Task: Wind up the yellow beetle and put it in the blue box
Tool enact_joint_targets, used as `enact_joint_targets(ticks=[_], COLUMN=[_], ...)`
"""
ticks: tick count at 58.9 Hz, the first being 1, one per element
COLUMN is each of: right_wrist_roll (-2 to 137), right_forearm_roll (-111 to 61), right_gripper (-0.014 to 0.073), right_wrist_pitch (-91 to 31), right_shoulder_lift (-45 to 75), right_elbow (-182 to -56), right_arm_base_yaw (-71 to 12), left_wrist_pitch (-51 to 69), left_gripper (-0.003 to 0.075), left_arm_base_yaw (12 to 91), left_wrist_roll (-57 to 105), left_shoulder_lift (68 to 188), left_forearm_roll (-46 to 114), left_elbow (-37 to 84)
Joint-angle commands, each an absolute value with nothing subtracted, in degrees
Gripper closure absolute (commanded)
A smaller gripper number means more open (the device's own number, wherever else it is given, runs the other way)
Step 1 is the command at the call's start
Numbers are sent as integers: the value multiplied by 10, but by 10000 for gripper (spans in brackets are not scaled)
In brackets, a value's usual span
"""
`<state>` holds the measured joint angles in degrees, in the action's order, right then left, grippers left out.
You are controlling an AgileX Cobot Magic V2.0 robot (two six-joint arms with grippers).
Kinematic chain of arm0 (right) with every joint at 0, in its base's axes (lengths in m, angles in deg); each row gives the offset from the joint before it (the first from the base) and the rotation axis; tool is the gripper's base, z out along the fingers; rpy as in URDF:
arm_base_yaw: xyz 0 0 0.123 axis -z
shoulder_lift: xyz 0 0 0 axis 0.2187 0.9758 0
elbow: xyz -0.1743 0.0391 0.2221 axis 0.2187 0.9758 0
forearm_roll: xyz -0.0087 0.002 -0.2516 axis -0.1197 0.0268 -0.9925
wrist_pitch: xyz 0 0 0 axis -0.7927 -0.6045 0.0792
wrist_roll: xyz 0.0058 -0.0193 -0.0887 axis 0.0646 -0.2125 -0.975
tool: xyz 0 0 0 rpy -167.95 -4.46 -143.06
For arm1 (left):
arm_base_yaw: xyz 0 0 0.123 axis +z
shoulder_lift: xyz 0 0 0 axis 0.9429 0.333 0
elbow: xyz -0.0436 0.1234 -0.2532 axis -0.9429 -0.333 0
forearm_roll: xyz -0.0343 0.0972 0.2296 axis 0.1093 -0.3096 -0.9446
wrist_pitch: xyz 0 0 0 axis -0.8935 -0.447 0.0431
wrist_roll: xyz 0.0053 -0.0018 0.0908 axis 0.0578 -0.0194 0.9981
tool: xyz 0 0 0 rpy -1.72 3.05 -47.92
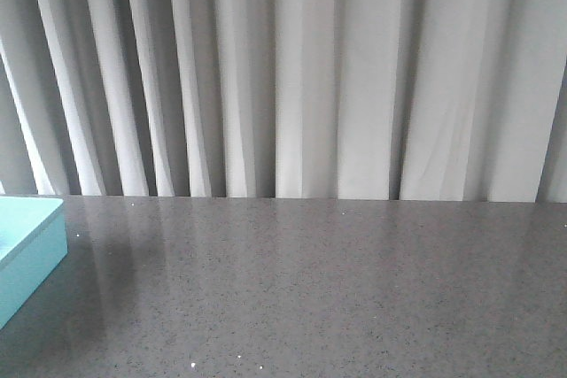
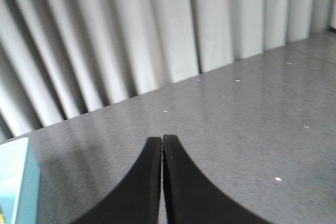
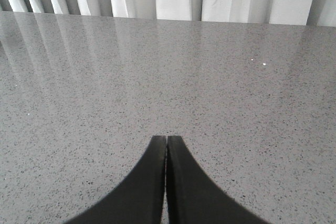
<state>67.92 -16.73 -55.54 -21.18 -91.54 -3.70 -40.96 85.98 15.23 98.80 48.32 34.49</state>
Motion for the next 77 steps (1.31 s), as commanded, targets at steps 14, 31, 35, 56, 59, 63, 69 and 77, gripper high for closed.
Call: enact_joint_targets(ticks=[14, 31, 35, 56, 59, 63, 69, 77], right_wrist_roll=[677, 677, 677, 677, 677, 677, 677, 677], right_forearm_roll=[-159, -159, -159, -159, -159, -159, -159, -159], right_gripper=[601, 601, 601, 601, 601, 601, 601, 601], right_wrist_pitch=[-519, -519, -519, -519, -519, -519, -518, -518], right_shoulder_lift=[-208, -208, -208, -208, -208, -208, -208, -208], right_elbow=[-930, -930, -930, -930, -930, -930, -930, -930], right_arm_base_yaw=[-36, -36, -36, -36, -36, -36, -36, -36], left_wrist_pitch=[-42, 109, 131, 188, 193, 198, 205, 176], left_gripper=[727, 726, 726, 726, 726, 726, 726, 726], left_arm_base_yaw=[772, 742, 720, 681, 681, 681, 681, 681], left_wrist_roll=[145, 145, 146, 157, 157, 157, 156, 170], left_shoulder_lift=[862, 847, 830, 802, 795, 780, 738, 684], left_forearm_roll=[468, 468, 468, 448, 448, 449, 449, 419], left_elbow=[-21, -235, -252, -292, -302, -319, -348, -347])
